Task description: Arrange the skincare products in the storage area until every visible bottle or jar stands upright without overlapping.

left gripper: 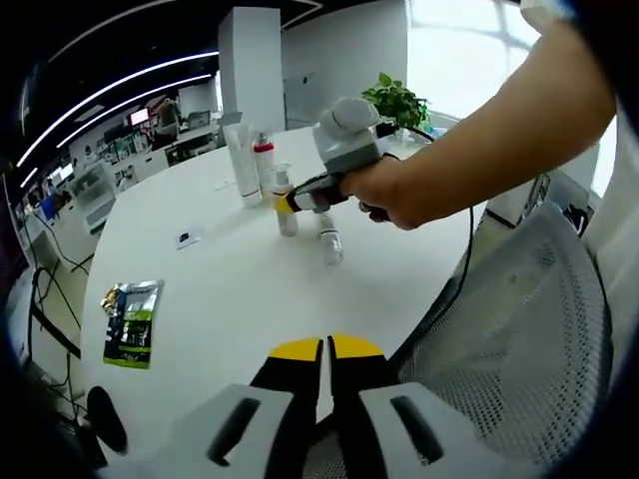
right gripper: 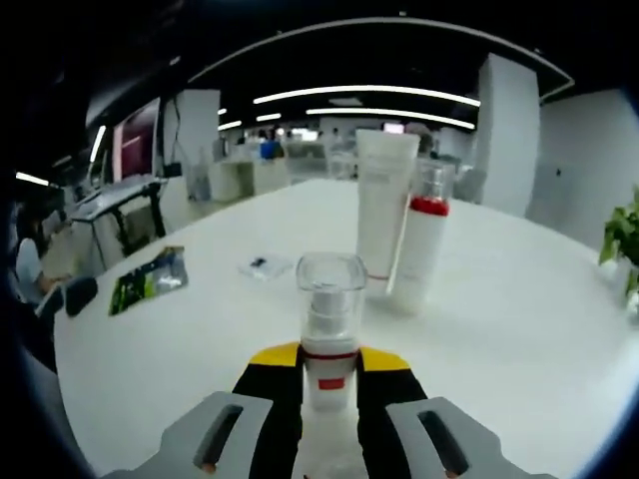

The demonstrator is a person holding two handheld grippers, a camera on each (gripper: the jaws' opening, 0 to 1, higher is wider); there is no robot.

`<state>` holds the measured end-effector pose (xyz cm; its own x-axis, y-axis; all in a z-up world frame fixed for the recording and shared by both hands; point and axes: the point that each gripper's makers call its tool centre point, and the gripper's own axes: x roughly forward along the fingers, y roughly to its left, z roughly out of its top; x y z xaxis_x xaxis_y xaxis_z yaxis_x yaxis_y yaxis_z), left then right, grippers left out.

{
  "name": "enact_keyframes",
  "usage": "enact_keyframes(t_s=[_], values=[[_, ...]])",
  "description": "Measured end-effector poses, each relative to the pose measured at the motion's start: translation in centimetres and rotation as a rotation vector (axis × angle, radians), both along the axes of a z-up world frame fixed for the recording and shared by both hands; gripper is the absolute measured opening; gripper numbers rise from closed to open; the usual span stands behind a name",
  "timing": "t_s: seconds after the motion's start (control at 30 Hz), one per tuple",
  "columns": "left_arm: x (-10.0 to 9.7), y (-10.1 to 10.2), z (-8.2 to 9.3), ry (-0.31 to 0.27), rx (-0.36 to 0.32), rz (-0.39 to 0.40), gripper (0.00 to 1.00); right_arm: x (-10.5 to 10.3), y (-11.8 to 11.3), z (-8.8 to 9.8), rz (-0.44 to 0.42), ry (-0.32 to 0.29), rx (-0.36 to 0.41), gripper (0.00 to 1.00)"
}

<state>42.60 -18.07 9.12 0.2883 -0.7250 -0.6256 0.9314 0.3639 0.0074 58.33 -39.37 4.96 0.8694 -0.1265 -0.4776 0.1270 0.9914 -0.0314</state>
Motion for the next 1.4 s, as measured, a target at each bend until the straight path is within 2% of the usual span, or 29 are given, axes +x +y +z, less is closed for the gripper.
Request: enact_keyframes(t_s=[0.2,0.23,0.33,0.47,0.73,0.87,1.0,1.1,1.4], values=[[0.0,0.0,-0.1,0.003,0.006,0.001,0.0,1.5,-0.6,-0.1,-0.033,-0.007,0.014,0.14],[0.0,0.1,-0.2,0.004,0.008,0.002,0.0,1.9,-0.8,0.0,-0.057,-0.027,0.043,0.14],[0.0,0.1,-0.2,0.005,0.013,0.003,0.0,2.8,-1.2,-0.1,-0.032,-0.012,0.006,0.14],[0.0,0.1,-0.3,0.006,0.013,0.002,0.0,4.0,-1.8,-0.1,-0.046,-0.01,0.002,0.14],[0.0,0.1,-0.4,0.013,0.015,0.002,0.0,6.2,-3.5,-0.1,-0.156,0.007,0.019,0.14],[0.1,0.1,-0.5,0.017,0.018,0.008,0.0,6.9,-3.9,-0.2,-0.219,0.002,0.056,0.14],[0.1,0.2,-0.5,0.02,0.02,0.01,0.0,7.4,-4.1,-0.2,-0.234,0.01,0.043,0.14],[0.2,0.2,-0.6,0.021,0.021,0.012,0.0,7.6,-4.5,-0.3,-0.271,0.009,0.061,0.14],[0.2,0.2,-0.6,0.022,0.023,0.014,0.0,8.4,-4.8,-0.3,-0.291,0.037,0.066,0.15]])
